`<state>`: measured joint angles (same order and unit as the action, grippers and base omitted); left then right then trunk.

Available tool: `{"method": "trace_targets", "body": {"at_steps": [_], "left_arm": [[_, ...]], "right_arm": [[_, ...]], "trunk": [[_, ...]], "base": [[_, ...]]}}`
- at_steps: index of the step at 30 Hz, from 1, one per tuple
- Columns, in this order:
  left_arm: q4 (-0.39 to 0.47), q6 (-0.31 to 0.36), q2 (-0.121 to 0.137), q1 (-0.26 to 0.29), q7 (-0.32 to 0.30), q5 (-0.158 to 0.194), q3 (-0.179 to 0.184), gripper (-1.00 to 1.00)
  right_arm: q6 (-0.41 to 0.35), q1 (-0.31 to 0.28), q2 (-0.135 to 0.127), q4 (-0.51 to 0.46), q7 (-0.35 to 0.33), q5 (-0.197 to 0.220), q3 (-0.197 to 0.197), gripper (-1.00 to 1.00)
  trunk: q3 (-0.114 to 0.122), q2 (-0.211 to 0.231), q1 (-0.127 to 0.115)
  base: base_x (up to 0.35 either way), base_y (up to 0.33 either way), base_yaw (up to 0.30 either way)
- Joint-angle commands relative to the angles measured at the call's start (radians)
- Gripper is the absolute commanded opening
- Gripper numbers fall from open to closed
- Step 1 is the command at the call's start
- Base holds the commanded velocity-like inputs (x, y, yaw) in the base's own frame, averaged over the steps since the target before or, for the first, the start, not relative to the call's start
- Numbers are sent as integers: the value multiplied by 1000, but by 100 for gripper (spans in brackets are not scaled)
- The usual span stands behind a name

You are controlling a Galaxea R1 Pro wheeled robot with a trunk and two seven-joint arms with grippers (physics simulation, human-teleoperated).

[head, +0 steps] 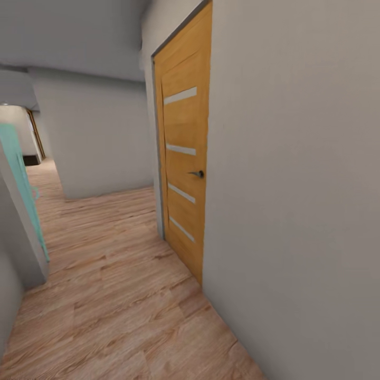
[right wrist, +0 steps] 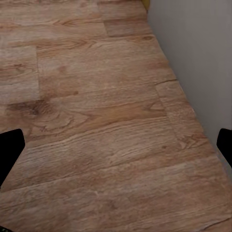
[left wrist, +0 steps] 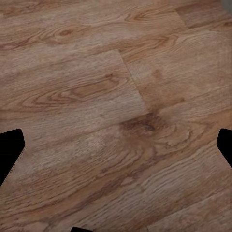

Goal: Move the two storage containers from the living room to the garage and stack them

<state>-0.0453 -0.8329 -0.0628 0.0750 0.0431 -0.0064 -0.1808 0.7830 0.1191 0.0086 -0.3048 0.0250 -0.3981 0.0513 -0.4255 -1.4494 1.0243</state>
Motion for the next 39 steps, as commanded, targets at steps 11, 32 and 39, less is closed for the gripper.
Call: {"method": "trace_targets", "body": {"at_steps": [11,32,39], "left_arm": [[-4,-6,0,2,5,-1,1,100],[-4,-5,0,2,5,-1,1,100],[-4,-5,0,2,5,-1,1,100]], "right_arm": [[1,1,1,-2,3,-10,5,100],[1,1,1,-2,3,-10,6,100],[1,1,1,-2,3,-10,7,100]], "trunk": [[-8,0,1],[-11,0,1],[-11,0,1]], "base": [[315,0,266],[315,0,170],[316,31,233]]}}
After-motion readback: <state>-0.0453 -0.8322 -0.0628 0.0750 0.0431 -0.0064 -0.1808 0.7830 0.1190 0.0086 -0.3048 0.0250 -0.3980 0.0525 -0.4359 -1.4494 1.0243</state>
